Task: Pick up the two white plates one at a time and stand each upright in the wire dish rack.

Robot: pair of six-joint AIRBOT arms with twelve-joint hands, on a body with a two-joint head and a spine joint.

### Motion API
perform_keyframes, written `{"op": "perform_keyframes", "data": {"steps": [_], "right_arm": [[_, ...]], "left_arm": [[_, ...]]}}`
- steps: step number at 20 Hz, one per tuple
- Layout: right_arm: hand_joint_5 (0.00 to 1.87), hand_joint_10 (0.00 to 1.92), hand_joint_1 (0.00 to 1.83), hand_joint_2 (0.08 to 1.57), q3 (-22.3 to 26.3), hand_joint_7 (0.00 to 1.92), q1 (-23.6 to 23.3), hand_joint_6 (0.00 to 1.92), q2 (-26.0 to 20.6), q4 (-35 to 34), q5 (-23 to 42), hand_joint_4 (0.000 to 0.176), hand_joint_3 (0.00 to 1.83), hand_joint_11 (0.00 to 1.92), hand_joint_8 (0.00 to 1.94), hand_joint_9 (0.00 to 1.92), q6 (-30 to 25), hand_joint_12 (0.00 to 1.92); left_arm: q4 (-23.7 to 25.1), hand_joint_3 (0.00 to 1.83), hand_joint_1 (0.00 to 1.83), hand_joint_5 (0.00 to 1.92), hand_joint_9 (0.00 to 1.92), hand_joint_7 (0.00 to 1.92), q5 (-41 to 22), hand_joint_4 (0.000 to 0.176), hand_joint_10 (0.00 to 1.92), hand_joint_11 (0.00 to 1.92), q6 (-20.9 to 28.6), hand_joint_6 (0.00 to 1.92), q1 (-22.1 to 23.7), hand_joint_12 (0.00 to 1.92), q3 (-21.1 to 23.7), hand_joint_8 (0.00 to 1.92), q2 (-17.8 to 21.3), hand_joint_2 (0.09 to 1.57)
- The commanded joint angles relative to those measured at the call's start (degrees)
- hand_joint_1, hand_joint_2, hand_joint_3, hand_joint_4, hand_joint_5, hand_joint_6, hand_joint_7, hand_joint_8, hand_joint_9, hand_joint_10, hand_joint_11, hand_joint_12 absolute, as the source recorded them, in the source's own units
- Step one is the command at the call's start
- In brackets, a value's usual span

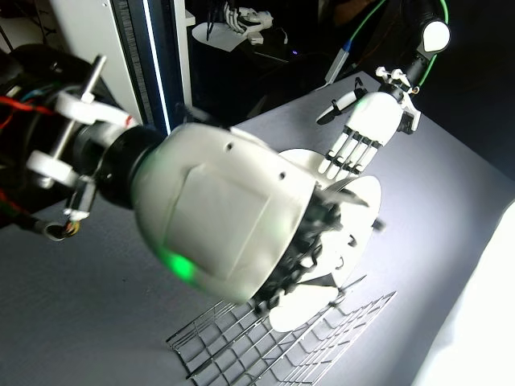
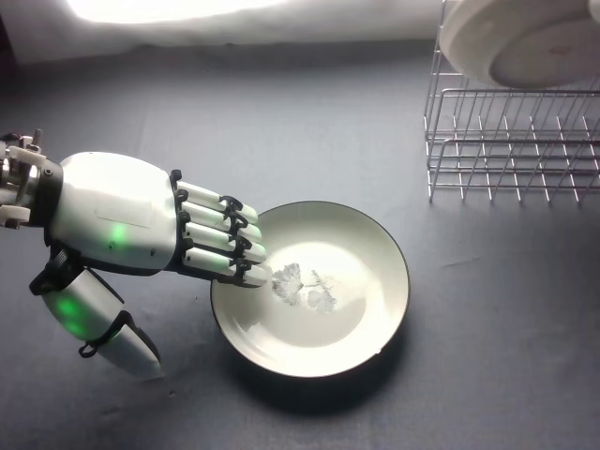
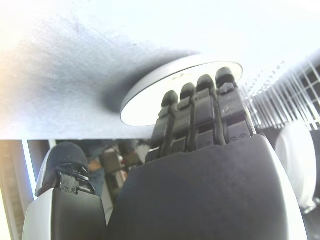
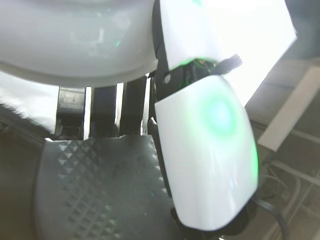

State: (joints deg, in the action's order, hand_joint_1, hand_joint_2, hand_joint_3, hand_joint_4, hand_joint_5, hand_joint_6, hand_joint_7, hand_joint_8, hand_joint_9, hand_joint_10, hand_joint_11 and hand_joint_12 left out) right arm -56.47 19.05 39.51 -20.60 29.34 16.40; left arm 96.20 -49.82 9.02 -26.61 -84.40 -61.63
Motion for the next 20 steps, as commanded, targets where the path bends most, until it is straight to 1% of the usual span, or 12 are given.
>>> {"op": "perform_keyframes", "data": {"steps": [1,4,7,9,11,13,14,15,17,18,20], "right_arm": [[0.91,1.17,1.38,1.1,-0.5,1.08,-0.3,0.96,-0.8,-0.4,9.5,0.0,0.0,0.59,0.86,0.95,-1.2,1.36],[0.88,1.18,1.38,1.1,-1.3,1.06,1.6,0.98,-1.3,-0.4,10.8,0.0,0.0,0.6,0.88,0.95,-1.2,1.34],[0.9,1.16,1.38,1.09,-3.1,1.09,3.1,0.96,-1.3,-0.4,11.6,0.0,0.0,0.59,0.84,0.95,-1.2,1.33],[0.86,1.16,1.38,1.1,-4.9,1.07,4.6,1.02,-1.1,-0.4,11.9,0.0,0.0,0.61,0.85,0.96,-1.2,1.34],[0.86,1.19,1.38,1.11,-7.1,1.04,5.8,1.04,-0.2,-0.4,11.8,0.0,0.0,0.61,0.89,0.94,-0.8,1.37],[0.89,1.17,1.38,1.1,-9.7,1.06,7.3,0.99,1.0,-0.1,11.5,0.0,0.0,0.64,0.85,0.96,-0.5,1.32],[0.87,1.17,1.38,1.1,-11.3,1.05,8.2,1.01,1.9,0.7,11.5,0.0,0.0,0.63,0.87,0.96,-0.5,1.31],[0.87,1.2,1.38,1.11,-12.0,1.04,8.5,1.04,2.2,1.2,11.5,0.0,0.0,0.61,0.89,0.93,-0.5,1.35],[0.9,1.21,1.38,1.11,-13.9,1.03,10.0,1.02,3.4,1.8,11.5,0.0,0.0,0.59,0.91,0.91,-0.5,1.36],[0.91,1.19,1.38,1.11,-14.6,1.03,10.8,1.02,4.0,2.3,11.6,0.0,0.0,0.59,0.88,0.92,-0.5,1.38],[0.94,1.18,1.38,1.1,-15.3,1.05,11.9,0.95,4.9,3.6,12.0,0.0,0.0,0.6,0.87,0.93,-0.5,1.35]], "left_arm": [[-3.5,0.0,0.0,0.05,0.0,0.0,-1.5,0.0,0.0,0.0,-0.2,0.01,0.0,0.0,-0.4,0.0,0.1,1.09],[-3.5,0.0,0.0,0.04,0.0,0.0,-1.3,0.0,0.0,0.0,-0.2,0.01,-0.3,0.0,-0.7,0.0,0.0,1.09],[-3.5,0.0,0.0,0.03,0.0,0.0,-1.2,0.0,0.0,0.0,-0.2,0.0,-0.5,0.0,-0.9,0.0,-0.2,1.08],[-3.5,0.0,0.0,0.04,0.0,0.0,-1.1,0.0,0.0,0.0,-0.2,0.0,-0.7,0.0,-1.0,0.0,-0.4,1.08],[-3.5,0.0,0.0,0.04,0.0,0.0,-1.0,0.0,0.0,0.0,-0.3,0.01,-0.9,0.0,-1.0,0.0,-0.5,1.08],[-3.5,0.0,0.0,0.04,0.0,0.0,-1.0,0.0,0.0,0.0,-0.3,0.0,-0.9,0.0,-1.0,0.0,-0.5,1.09],[-3.5,0.0,0.0,0.04,0.0,0.0,-1.0,0.0,0.0,0.0,-0.3,0.0,-1.0,0.0,-1.0,0.0,-0.6,1.07],[-3.5,0.0,0.0,0.04,0.0,0.0,-1.0,0.0,0.0,0.0,-0.3,0.0,-1.0,0.0,-1.0,0.0,-0.6,1.08],[-3.5,0.0,0.0,0.03,0.0,0.0,-1.0,0.0,0.0,0.0,-0.3,0.0,-1.1,0.0,-1.1,0.0,-0.6,1.09],[-3.5,0.0,0.0,0.03,0.0,0.0,-1.0,0.0,0.0,0.0,-0.3,0.0,-1.1,0.0,-1.1,0.0,-0.7,1.09],[-3.5,0.0,0.0,0.02,0.0,0.0,-1.0,0.0,0.0,0.0,-0.3,0.0,-1.3,0.0,-1.1,0.0,-0.7,1.07]]}}
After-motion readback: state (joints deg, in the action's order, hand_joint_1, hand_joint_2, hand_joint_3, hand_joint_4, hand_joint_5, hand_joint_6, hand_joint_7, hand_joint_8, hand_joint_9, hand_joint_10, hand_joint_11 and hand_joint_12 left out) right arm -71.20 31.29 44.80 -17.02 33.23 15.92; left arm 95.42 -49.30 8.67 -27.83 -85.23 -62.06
